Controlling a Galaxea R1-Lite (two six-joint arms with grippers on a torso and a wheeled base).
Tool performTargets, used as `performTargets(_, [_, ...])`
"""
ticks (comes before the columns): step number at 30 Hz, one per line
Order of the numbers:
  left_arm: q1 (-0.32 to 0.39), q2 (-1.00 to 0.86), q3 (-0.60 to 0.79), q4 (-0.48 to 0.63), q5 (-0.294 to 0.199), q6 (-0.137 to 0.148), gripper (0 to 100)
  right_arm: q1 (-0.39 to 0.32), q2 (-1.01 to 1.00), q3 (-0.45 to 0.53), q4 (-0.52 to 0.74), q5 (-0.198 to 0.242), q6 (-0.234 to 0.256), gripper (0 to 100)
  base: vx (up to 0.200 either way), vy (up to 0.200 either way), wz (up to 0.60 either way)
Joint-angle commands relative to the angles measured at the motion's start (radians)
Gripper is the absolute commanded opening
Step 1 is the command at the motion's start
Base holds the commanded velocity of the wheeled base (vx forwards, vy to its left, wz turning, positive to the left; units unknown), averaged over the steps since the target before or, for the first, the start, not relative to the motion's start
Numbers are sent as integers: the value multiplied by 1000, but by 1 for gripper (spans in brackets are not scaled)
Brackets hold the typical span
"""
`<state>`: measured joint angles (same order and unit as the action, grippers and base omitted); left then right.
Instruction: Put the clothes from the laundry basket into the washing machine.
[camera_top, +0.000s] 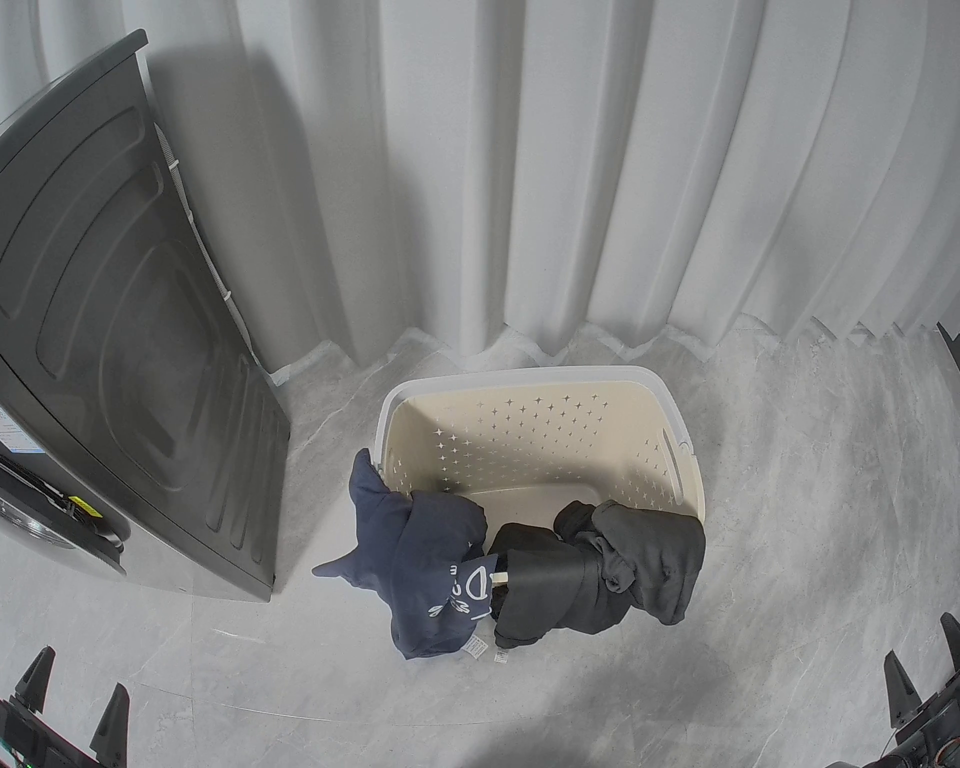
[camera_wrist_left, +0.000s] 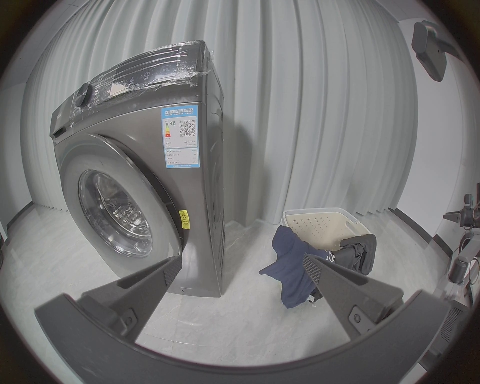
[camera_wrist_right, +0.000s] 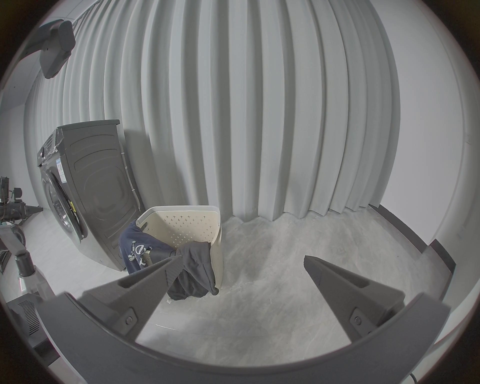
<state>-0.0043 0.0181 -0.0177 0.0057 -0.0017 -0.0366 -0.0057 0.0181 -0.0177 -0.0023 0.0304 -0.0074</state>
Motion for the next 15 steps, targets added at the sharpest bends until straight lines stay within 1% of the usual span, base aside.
performTargets(1, [0,-12,13,0,0,0,100,0,-9,18,-1,0,0,100,0,0,0])
performTargets(13, [0,-12,13,0,0,0,100,0,-9,18,-1,0,0,100,200,0,0])
performTargets(15, [0,-12,13,0,0,0,100,0,-9,18,-1,0,0,100,0,0,0])
